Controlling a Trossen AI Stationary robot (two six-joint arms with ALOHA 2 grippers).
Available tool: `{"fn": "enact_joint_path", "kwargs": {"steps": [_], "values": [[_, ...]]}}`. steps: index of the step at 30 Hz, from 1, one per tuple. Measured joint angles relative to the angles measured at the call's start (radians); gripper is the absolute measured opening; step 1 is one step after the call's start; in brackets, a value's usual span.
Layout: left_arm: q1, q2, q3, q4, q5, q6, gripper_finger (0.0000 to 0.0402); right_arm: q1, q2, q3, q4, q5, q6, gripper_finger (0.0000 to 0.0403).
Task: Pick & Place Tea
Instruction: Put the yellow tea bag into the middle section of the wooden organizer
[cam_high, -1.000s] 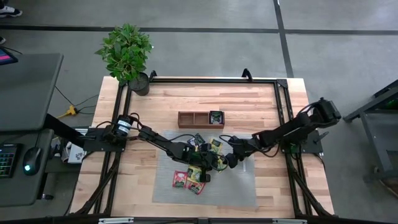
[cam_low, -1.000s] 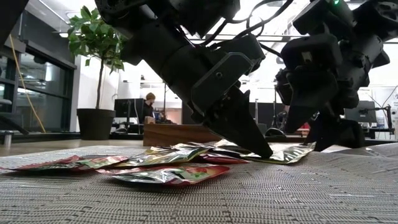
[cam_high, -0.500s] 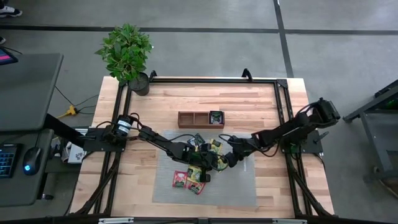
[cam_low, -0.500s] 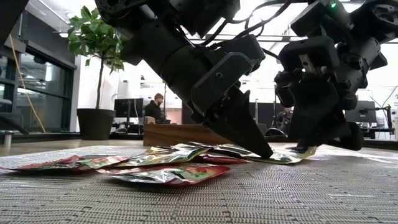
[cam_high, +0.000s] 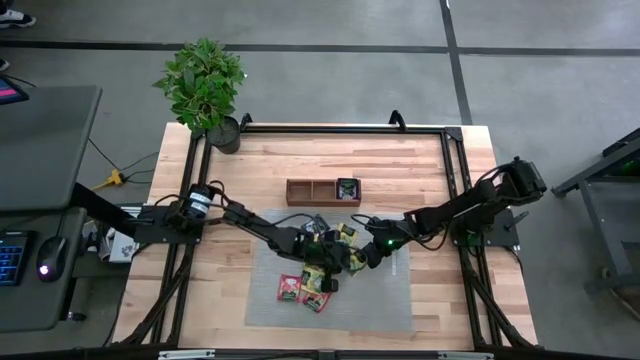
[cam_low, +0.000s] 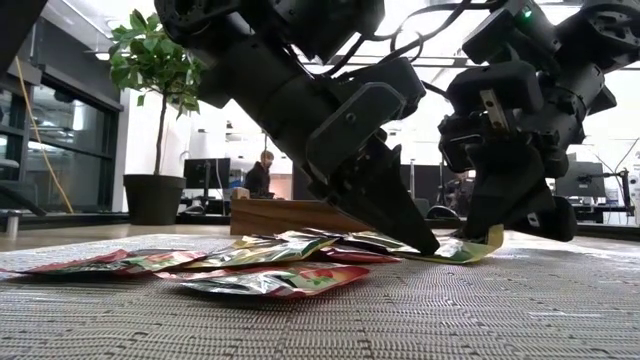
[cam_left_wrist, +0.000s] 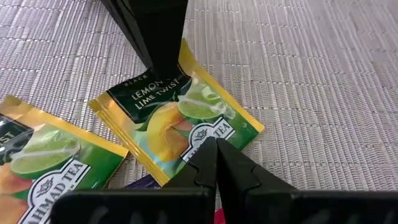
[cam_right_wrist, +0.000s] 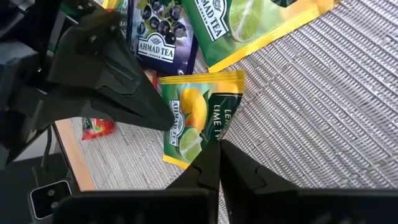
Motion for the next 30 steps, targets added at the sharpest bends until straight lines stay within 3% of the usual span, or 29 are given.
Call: {"fn": "enact_joint_path", "kwargs": {"steps": [6, 15, 23, 30], "values": [[0.006, -0.009, -0.003, 0.036, 0.044, 0.025, 0.0001, 0.000, 0.000, 0.000, -0.008, 0.006, -0.013, 0.0001], [0.030, -0.051, -0.004, 0.078, 0.242, 0.027, 0.0001, 0.000, 0.000, 0.000, -0.044, 0.019, -0.024, 0.0001], [0.064, -0.184, -0.002, 0.010, 0.228, 0.102, 0.0001, 0.001, -0.001, 0.000, -0.032, 0.031, -0.048, 0.0000], [0.071, -0.334, -0.001, -0.196, 0.078, 0.212, 0.0001, 0.002, -0.017, 0.001, 0.007, 0.044, -0.079, 0.0000]]}}
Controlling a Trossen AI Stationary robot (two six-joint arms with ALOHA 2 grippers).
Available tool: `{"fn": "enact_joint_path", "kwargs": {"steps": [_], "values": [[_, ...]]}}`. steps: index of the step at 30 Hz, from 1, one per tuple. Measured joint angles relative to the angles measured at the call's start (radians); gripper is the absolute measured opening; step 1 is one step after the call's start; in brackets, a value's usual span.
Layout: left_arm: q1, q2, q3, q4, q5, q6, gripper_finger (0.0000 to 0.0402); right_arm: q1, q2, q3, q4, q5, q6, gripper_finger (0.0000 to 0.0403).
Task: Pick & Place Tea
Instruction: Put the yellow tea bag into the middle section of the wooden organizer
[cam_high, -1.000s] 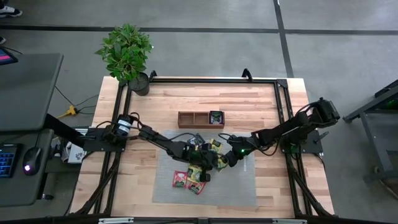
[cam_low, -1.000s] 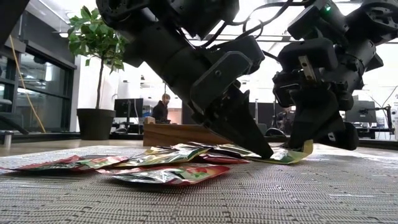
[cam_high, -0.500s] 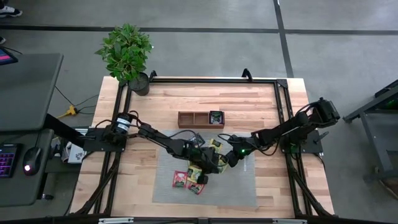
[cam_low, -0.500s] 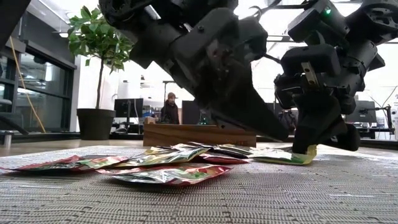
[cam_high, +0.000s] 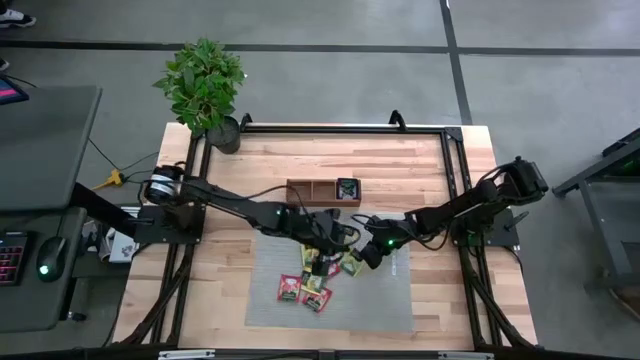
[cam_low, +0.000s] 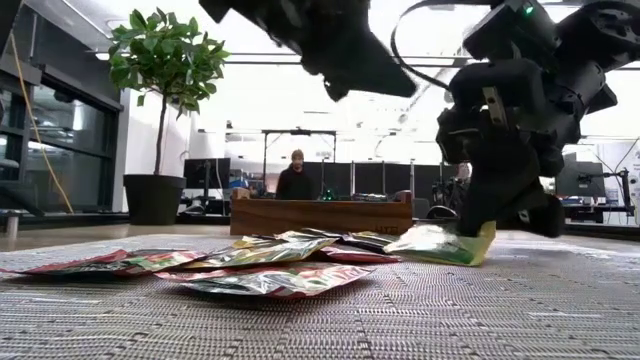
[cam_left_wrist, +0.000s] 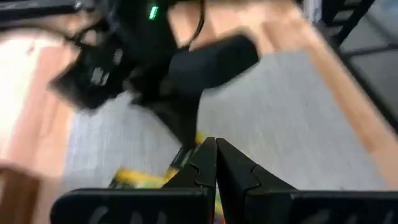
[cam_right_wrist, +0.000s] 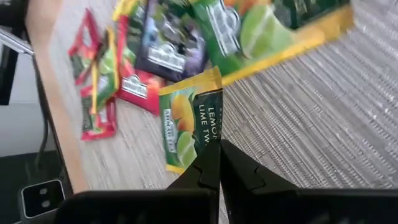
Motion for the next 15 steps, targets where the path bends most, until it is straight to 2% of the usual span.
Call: {"fn": "enact_joint_path", "kwargs": {"steps": [4, 8, 12, 15], "values": [[0.000, -0.067, -0.067, 0.018, -0.024, 0.011, 0.0001, 0.000, -0.057, 0.003, -0.007, 0.035, -0.028, 0.0000], [-0.001, -0.126, -0.189, 0.032, -0.059, -0.046, 0.0001, -0.008, -0.137, 0.004, -0.045, 0.069, -0.066, 0.0000], [-0.001, -0.185, -0.367, 0.213, -0.059, -0.128, 0.0001, -0.035, -0.230, 0.010, -0.124, 0.075, -0.133, 0.0000], [-0.001, -0.232, -0.501, 0.423, -0.059, -0.198, 0.0001, -0.064, -0.292, 0.057, -0.277, 0.073, -0.216, 0.0000]]}}
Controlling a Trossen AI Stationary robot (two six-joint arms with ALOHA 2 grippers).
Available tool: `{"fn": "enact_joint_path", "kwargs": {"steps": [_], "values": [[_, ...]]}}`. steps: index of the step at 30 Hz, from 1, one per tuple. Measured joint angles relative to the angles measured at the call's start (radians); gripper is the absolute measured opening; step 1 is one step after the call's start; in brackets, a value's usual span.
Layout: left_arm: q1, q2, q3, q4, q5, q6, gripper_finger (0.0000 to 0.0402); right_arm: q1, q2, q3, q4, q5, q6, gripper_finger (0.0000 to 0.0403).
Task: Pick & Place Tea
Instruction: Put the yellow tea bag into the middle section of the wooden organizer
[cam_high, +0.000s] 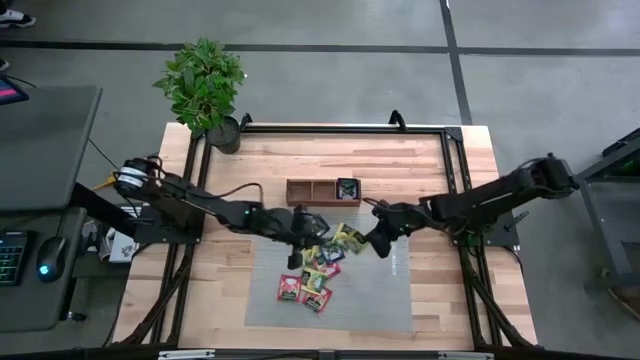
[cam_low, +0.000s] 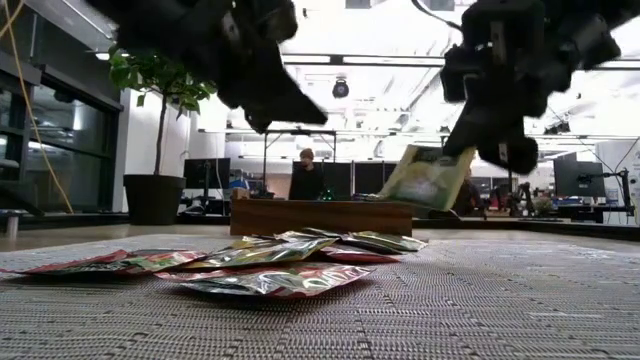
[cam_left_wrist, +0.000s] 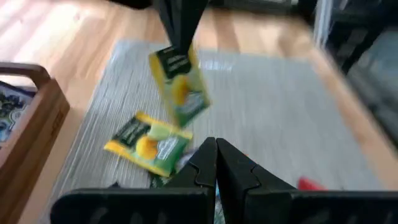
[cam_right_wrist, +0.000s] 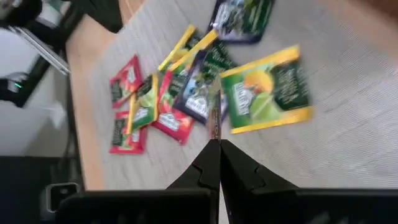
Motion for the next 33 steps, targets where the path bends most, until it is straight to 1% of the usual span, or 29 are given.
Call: {"fn": "enact_joint_path", "kwargs": {"steps": [2, 5, 8, 12, 14, 16, 19, 24, 29, 33], "values": [[0.000, -0.030, -0.096, 0.103, -0.013, -0.029, 0.0001, -0.025, -0.027, 0.060, -0.105, 0.000, -0.076, 0.0000], [0.000, -0.060, -0.193, 0.285, -0.044, -0.071, 0.0001, -0.070, -0.038, 0.175, -0.273, 0.001, -0.202, 0.0000], [0.000, -0.091, -0.285, 0.390, -0.085, -0.093, 0.0001, -0.122, -0.027, 0.297, -0.409, 0.009, -0.336, 0.0000], [0.000, -0.105, -0.381, 0.569, -0.133, -0.111, 0.0001, -0.200, 0.000, 0.452, -0.522, 0.010, -0.529, 0.0000], [0.000, -0.102, -0.435, 0.652, -0.140, -0.128, 0.0001, -0.242, 0.021, 0.524, -0.575, 0.004, -0.612, 0.0000], [0.000, -0.104, -0.471, 0.750, -0.142, -0.148, 0.0001, -0.284, 0.051, 0.588, -0.618, -0.023, -0.698, 0.0000], [0.000, -0.102, -0.498, 0.763, -0.140, -0.162, 0.0001, -0.341, 0.113, 0.674, -0.653, -0.078, -0.815, 0.0000], [0.000, -0.102, -0.500, 0.781, -0.125, -0.160, 0.0001, -0.413, 0.240, 0.802, -0.704, -0.153, -0.963, 0.0000], [0.000, -0.102, -0.499, 0.795, -0.118, -0.157, 0.0001, -0.468, 0.380, 0.908, -0.739, -0.199, -1.028, 0.0000], [0.000, -0.102, -0.499, 0.797, -0.116, -0.155, 0.0001, -0.496, 0.486, 0.972, -0.755, -0.201, -1.069, 0.0000]]}}
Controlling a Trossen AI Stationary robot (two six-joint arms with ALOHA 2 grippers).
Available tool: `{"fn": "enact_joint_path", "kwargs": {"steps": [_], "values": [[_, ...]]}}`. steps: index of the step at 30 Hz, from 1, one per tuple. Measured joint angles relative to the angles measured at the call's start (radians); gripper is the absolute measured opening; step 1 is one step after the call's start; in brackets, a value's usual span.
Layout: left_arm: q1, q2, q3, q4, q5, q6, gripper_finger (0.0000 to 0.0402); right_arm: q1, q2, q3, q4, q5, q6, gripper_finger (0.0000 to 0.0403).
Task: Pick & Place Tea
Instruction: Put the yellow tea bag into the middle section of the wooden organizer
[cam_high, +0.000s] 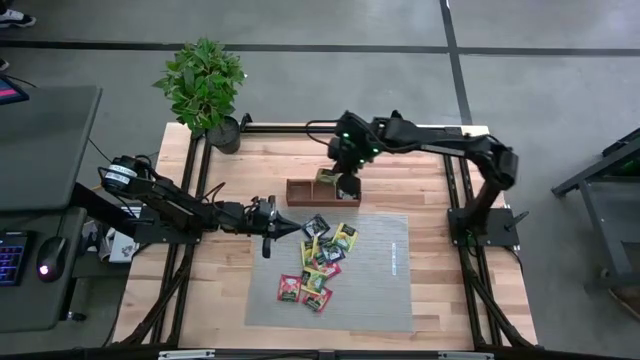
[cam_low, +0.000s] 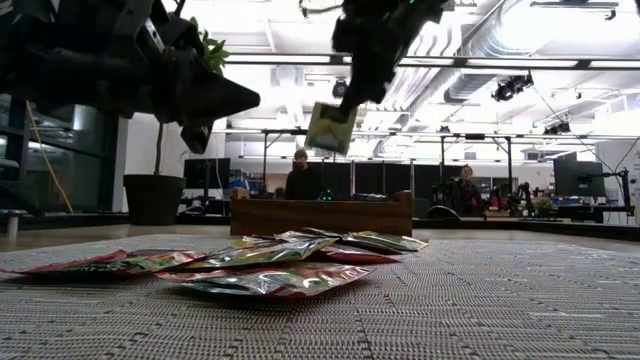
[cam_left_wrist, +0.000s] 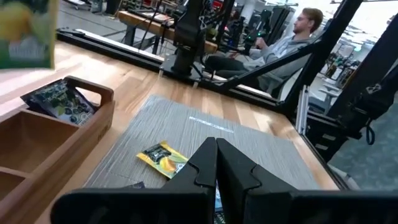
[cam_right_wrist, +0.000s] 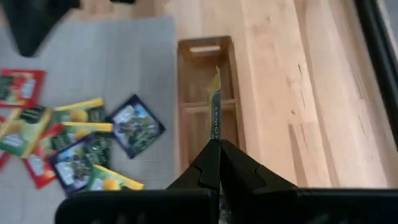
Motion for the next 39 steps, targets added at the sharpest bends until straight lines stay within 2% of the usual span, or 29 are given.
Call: {"fn": "enact_joint_path", "kwargs": {"steps": [5, 12, 31, 35, 39], "values": [[0.000, 0.000, 0.000, -0.003, 0.030, -0.010, 0.0001, -0.028, 0.106, 0.051, -0.035, -0.024, -0.027, 0.0000], [0.000, 0.000, 0.000, -0.009, 0.035, -0.018, 0.0001, -0.037, 0.179, 0.052, -0.033, -0.041, -0.035, 0.0000], [0.000, 0.000, 0.000, -0.033, 0.044, -0.018, 0.0001, -0.036, 0.203, 0.051, 0.004, -0.027, -0.035, 0.0016], [0.000, 0.000, 0.000, -0.033, 0.061, -0.010, 0.0001, -0.036, 0.203, 0.051, 0.005, -0.026, -0.041, 0.0030], [0.000, 0.000, 0.000, -0.034, 0.074, -0.002, 0.0001, -0.036, 0.203, 0.051, 0.007, -0.036, -0.034, 0.0062]]}}
